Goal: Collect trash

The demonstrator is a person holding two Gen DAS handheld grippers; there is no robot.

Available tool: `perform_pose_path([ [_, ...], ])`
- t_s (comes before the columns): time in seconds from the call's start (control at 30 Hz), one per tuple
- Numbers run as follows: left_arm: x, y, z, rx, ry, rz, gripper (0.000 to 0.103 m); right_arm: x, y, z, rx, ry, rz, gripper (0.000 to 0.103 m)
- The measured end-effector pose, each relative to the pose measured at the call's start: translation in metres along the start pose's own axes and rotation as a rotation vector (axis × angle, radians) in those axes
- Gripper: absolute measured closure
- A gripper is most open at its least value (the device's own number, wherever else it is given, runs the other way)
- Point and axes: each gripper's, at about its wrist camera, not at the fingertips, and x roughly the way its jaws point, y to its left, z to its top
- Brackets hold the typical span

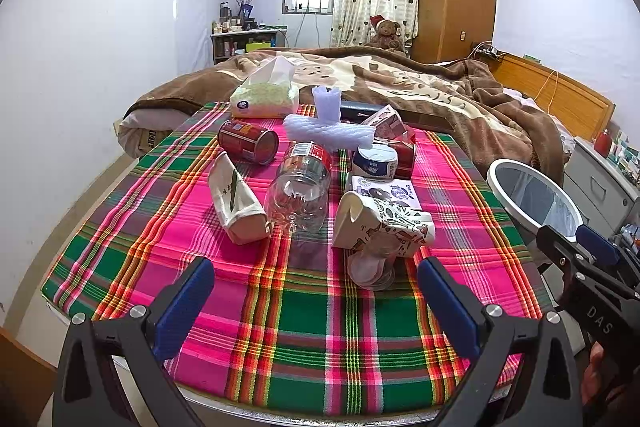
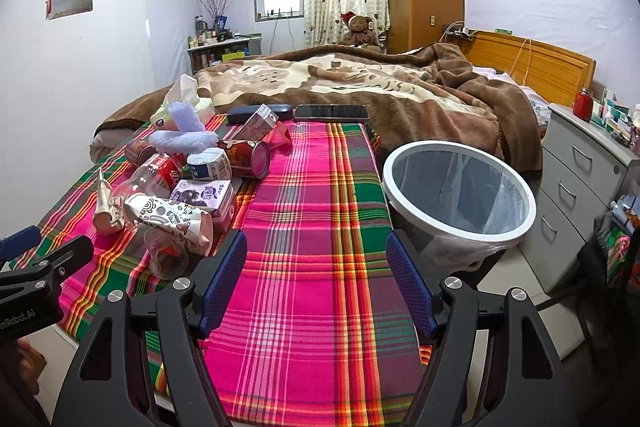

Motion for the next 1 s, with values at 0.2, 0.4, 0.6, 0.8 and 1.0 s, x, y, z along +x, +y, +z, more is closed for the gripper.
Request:
perform_pose_path([
  [0.2,0.0,0.0,0.0,0.0,-0.001,0.0,0.0,0.0,0.0,0.0,0.001,0.001,0.0,0.03],
  [0.4,0.001,0.0,0.0,0.0,0.0,0.0,0.0,0.0,0.0,0.0,-0.001,0.001,-0.001,0.03],
  [0.6,0.002,0.001,0.001,-0.003,0.004,-0.002,0.0,0.0,0.001,0.001,-0.001,0.004,-0.003,0.03],
  [0.8,0.003,0.004,0.001,-0.007,0.005,-0.001,0.0,0.0,0.001,0.001,-0.005,0.006,-0.003,0.03],
  [1.0,0.011,0.016,0.003,-0.011,0.022,-0.012,0.0,0.01,0.001,0.002,-0.012,0.011,0.055,0.03],
])
